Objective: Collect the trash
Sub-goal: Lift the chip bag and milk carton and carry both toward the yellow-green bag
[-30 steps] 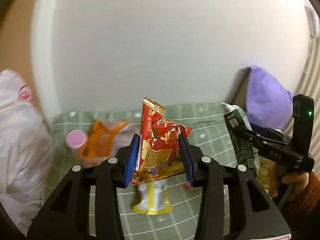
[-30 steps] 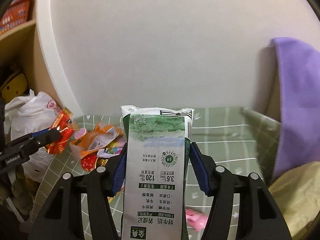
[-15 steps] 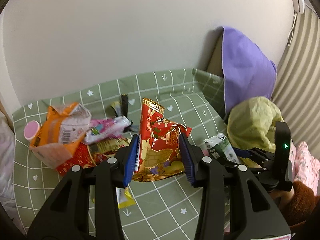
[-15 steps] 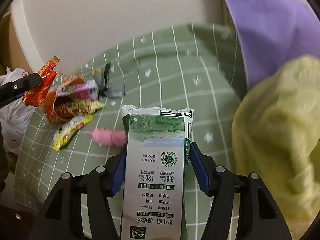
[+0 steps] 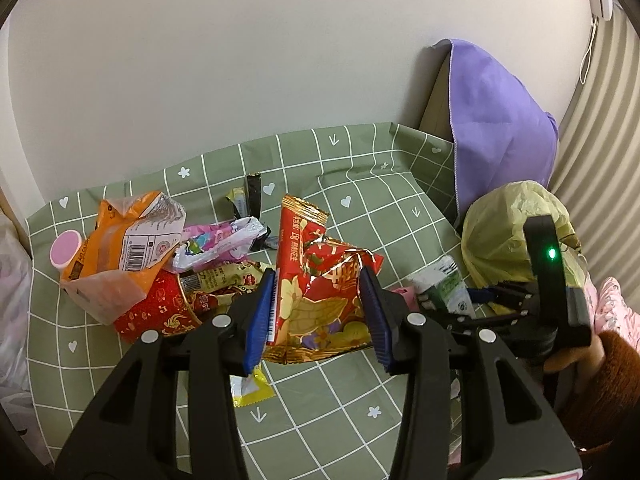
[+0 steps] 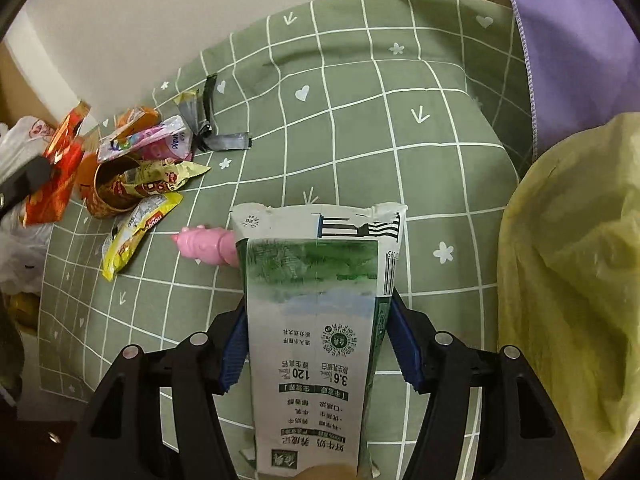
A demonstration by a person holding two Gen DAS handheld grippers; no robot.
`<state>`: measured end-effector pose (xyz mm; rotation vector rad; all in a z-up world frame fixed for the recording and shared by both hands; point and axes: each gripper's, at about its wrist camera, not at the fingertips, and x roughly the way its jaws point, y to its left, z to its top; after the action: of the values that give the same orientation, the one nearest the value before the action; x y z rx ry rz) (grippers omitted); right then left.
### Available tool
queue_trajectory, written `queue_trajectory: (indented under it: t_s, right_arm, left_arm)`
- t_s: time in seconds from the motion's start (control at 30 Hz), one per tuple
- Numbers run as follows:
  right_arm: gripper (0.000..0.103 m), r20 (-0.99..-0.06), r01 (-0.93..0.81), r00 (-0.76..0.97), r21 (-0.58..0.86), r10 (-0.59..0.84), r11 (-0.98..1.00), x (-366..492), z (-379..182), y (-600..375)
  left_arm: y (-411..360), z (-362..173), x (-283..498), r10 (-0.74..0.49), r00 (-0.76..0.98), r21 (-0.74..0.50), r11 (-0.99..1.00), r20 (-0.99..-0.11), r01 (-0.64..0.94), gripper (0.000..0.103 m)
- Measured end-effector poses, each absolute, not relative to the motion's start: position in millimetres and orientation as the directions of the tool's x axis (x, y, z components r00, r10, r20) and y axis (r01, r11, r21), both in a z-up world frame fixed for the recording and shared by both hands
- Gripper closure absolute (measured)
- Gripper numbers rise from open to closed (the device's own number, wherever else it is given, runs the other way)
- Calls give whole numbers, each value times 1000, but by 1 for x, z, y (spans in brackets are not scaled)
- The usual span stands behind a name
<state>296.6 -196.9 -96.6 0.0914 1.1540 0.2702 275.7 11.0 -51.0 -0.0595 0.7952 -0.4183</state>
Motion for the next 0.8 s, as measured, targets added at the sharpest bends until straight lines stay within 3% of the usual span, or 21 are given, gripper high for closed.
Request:
queue_trajectory:
  t_s: [0.37, 0.67, 0.8]
  right_arm:
    - [47, -692, -179, 668, 207, 273, 962, 266, 19, -228]
    - [47, -458, 68, 888, 79, -25, 995, 201, 132, -324]
    - [47, -423, 199, 894, 83, -146, 976, 164, 147, -368]
  left_arm:
    - [1, -30, 281, -450, 634, -247, 889, -628, 386, 63]
    - [-108, 21, 285, -700, 479, -264, 672, -529, 692, 63]
    - [-175, 29, 281, -781, 338, -256, 523, -525, 813, 63]
